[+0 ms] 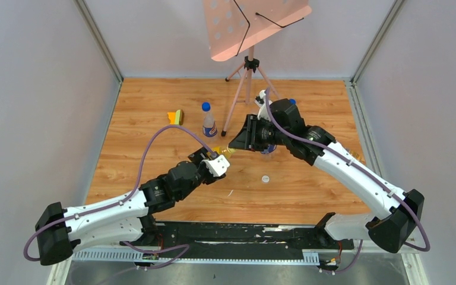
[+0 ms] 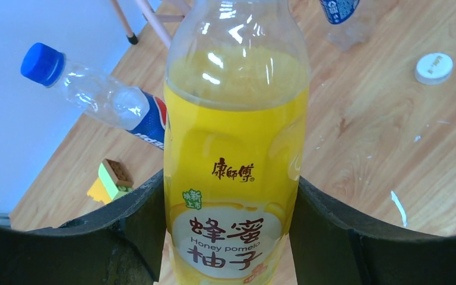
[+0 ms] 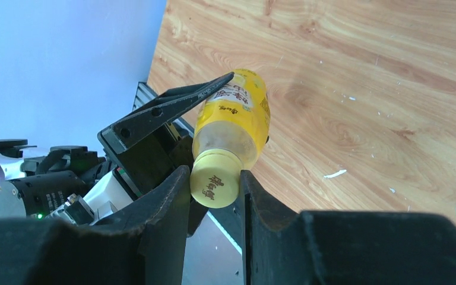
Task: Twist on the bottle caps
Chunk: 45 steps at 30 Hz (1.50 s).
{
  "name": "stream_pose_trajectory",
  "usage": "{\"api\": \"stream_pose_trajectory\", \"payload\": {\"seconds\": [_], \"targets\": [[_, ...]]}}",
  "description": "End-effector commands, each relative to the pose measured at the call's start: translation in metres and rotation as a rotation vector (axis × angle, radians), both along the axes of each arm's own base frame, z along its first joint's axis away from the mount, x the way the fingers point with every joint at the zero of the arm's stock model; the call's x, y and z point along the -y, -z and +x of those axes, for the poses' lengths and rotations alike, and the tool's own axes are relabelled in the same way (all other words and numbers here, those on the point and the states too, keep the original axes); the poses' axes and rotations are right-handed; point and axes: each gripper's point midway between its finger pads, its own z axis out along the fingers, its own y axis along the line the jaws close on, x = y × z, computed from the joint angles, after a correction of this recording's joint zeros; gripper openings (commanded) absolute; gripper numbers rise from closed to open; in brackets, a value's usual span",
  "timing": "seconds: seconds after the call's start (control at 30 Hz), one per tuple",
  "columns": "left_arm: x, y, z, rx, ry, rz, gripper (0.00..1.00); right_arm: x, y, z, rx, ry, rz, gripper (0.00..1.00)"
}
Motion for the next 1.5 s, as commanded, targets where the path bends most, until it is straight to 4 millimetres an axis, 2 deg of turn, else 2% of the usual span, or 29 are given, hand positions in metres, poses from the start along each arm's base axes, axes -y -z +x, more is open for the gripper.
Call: {"api": "stream_pose_trajectory", "payload": {"seconds": [0.0, 0.07, 0.27, 0.4, 0.47, 0.6, 0.7, 0.9, 1.17, 1.47], "targets": [[0.023, -0.121, 0.002, 0.197, 0.005, -0.449, 0.0, -0.001, 0.017, -0.001, -0.019, 0.035, -0.058, 0.28], [0.022, -0.111, 0.001, 0.153, -0.001, -0.442, 0.0, -0.001, 0.005, 0.002, 0.053, 0.013, -0.046, 0.39], [0.006, -0.076, 0.003, 0.03, -0.098, -0.391, 0.0, 0.002, -0.054, 0.007, 0.356, -0.071, 0.018, 0.64], [0.003, -0.057, 0.007, -0.068, -0.097, -0.403, 0.0, 0.007, -0.087, 0.005, 0.516, -0.114, 0.039, 0.75], [0.005, -0.048, 0.009, -0.127, -0.067, -0.419, 0.0, 0.01, -0.096, 0.004, 0.595, -0.143, 0.035, 0.79], [0.019, -0.044, 0.002, -0.23, 0.081, -0.45, 0.0, 0.02, -0.1, 0.004, 0.751, -0.23, -0.009, 0.79], [0.034, -0.051, -0.014, -0.303, 0.256, -0.455, 0.0, 0.032, -0.097, 0.008, 0.816, -0.305, -0.008, 0.78], [0.055, -0.058, -0.042, -0.413, 0.501, -0.425, 0.0, 0.049, -0.102, -0.013, 0.916, -0.571, 0.172, 0.73], [0.069, -0.065, -0.053, -0.481, 0.601, -0.434, 0.0, 0.053, -0.104, -0.034, 1.048, -0.745, 0.249, 0.67], [0.073, -0.077, -0.06, -0.501, 0.649, -0.441, 0.0, 0.05, -0.096, -0.041, 1.059, -0.803, 0.284, 0.63]]}}
